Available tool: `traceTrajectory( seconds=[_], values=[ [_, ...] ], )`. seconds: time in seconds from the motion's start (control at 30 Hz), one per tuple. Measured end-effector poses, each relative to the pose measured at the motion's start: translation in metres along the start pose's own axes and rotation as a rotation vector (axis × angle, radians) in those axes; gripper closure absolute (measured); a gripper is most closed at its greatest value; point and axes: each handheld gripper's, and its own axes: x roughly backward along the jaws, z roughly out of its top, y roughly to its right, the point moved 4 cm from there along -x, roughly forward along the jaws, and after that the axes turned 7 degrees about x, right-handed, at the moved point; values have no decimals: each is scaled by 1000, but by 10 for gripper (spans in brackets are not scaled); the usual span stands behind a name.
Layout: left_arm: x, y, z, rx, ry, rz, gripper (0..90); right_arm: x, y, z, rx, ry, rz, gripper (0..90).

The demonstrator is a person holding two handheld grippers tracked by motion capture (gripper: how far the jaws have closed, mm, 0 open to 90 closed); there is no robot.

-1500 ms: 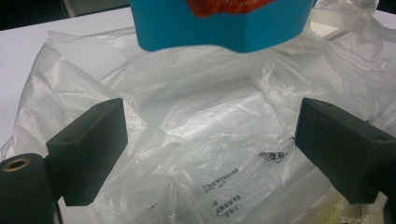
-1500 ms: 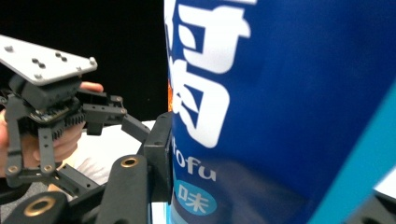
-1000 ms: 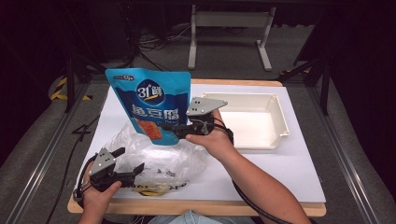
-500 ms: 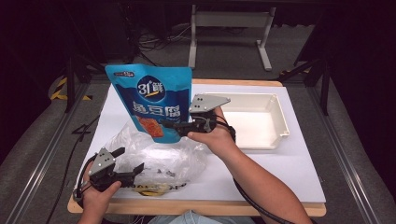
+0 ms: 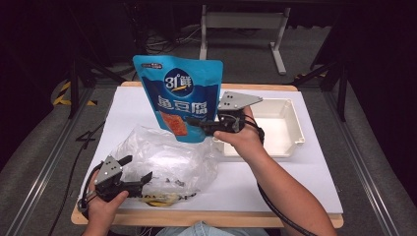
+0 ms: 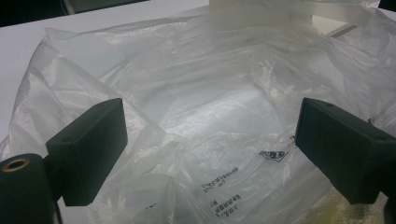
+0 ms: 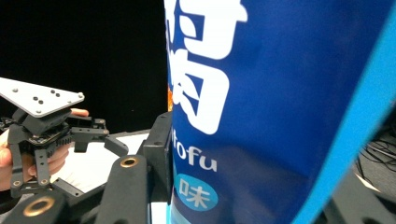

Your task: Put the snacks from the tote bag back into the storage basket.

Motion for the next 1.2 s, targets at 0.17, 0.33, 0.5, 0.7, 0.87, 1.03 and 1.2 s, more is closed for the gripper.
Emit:
traceTrajectory(
  seconds=[0.17,0.33,0.5,0.7,0.87,1.03,1.2],
  values=[
    [0,0,0,2,1,1,101,13,11,-2,2,-6,-22,525],
    [0,0,0,8,-2,0,100,24,21,-3,-3,-5,-38,525],
    [-1,1,0,9,-7,-1,101,39,37,-8,-19,-4,-77,525],
    [-1,1,0,10,-7,1,101,53,50,-12,6,13,-86,525],
    [-1,1,0,10,-5,5,101,62,59,-16,8,10,-106,525],
    [-1,1,0,12,-7,4,101,71,69,-21,2,13,-125,525],
    [-2,2,-1,11,-6,6,101,78,79,-28,-3,11,-146,525]
  ],
)
